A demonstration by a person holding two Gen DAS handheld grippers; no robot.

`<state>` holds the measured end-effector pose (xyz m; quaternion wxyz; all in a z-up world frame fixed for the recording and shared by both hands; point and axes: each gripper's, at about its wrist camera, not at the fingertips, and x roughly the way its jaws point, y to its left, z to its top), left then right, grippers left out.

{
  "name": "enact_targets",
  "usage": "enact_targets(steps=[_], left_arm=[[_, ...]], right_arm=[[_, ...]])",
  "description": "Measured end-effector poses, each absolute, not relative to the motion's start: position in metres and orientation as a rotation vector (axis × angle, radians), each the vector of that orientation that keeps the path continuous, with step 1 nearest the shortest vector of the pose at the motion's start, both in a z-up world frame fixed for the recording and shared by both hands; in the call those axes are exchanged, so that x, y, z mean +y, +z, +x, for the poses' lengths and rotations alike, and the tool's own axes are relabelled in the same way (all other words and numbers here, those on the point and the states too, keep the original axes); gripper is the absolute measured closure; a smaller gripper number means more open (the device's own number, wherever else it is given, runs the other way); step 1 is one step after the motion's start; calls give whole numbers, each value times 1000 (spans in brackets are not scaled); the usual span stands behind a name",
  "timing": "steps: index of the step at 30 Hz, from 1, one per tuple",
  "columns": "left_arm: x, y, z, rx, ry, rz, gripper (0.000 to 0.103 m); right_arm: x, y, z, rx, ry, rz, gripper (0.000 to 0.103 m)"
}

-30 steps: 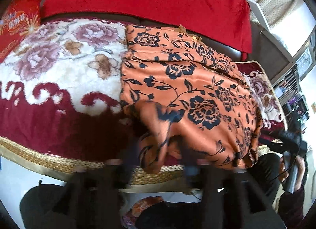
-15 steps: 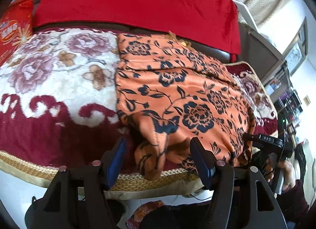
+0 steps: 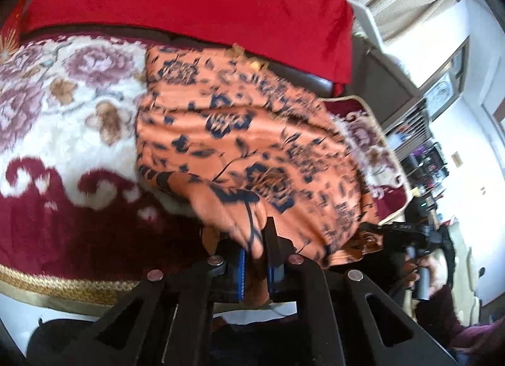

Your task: Fold small clothes

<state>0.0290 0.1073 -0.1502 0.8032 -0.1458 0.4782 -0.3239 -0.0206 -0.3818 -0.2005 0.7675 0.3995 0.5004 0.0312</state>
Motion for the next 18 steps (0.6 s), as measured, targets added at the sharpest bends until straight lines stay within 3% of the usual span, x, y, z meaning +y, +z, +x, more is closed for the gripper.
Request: enact_targets(steps=[8,12,18], left_arm=[[96,-89,77,945,-706,-309,95],[83,-64,131,913,-649,-277,96],[72,-71,222,922,-571,-310,96]], right_arm=[[-403,-199,-9,937,347,1185,92],[-418,-175,28,761,447,1289,92],[-448,-136,116,591,407,1281,92]])
